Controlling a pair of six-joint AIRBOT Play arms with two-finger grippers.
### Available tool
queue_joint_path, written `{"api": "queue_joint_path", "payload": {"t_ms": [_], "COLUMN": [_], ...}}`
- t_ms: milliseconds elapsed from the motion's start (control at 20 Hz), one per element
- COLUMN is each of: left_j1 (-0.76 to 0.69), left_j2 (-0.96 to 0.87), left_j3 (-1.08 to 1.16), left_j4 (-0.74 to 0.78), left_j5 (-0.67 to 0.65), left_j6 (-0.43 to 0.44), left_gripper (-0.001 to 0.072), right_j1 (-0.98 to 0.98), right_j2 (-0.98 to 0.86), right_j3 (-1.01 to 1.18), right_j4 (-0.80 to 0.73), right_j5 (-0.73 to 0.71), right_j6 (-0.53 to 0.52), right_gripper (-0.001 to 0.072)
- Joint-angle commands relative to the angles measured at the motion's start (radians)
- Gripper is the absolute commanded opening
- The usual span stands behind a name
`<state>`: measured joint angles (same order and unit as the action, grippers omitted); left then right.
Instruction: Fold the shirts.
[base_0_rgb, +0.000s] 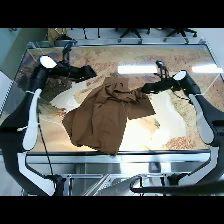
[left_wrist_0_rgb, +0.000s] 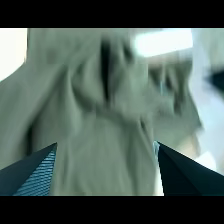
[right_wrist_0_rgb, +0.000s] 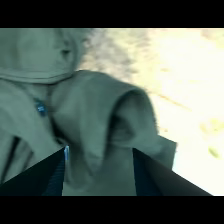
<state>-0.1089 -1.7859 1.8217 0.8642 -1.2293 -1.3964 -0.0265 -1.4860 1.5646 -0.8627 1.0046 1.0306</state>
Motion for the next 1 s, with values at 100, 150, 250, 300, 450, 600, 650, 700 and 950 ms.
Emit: {"api": "queue_joint_path", "payload": {"t_ms": [100,150,250,300,450,600,650,700,950], "left_j1": [0.012,-0.011,-0.062,-0.095,-0.202,-0.310,-0.345,-0.382,-0.486], "left_j2": [0.254,0.322,0.431,0.483,0.610,0.729,0.764,0.793,0.778], "left_j3": [-0.432,-0.567,-0.784,-0.888,-1.127,-1.273,-1.307,-1.340,-1.424], "left_j4": [0.001,0.000,-0.003,-0.003,-0.004,-0.003,-0.004,-0.005,-0.130], "left_j5": [-0.196,-0.175,-0.149,-0.133,-0.081,0.037,0.101,0.182,0.572], "left_j6": [-0.050,-0.050,-0.053,-0.070,-0.139,-0.250,-0.285,-0.319,-0.331], "left_gripper": [0.0677,0.0677,0.0677,0.0677,0.0677,0.0677,0.0677,0.0677,0.0676], "right_j1": [-0.065,-0.063,-0.057,-0.057,-0.057,-0.057,-0.057,-0.057,-0.057], "right_j2": [-0.046,-0.056,-0.076,-0.083,-0.099,-0.103,-0.109,-0.116,-0.160], "right_j3": [0.012,0.012,0.013,0.013,0.013,0.013,0.013,0.013,0.013], "right_j4": [-0.039,-0.037,-0.031,-0.026,0.048,0.140,0.145,0.151,0.267], "right_j5": [0.017,0.026,0.028,0.027,0.017,0.008,-0.006,-0.011,-0.010], "right_j6": [-0.015,-0.045,-0.085,-0.094,-0.145,-0.198,-0.198,-0.197,-0.235], "right_gripper": [0.0604,0.0602,0.0551,0.0437,0.0415,0.0415,0.0414,0.0414,0.0412]}}
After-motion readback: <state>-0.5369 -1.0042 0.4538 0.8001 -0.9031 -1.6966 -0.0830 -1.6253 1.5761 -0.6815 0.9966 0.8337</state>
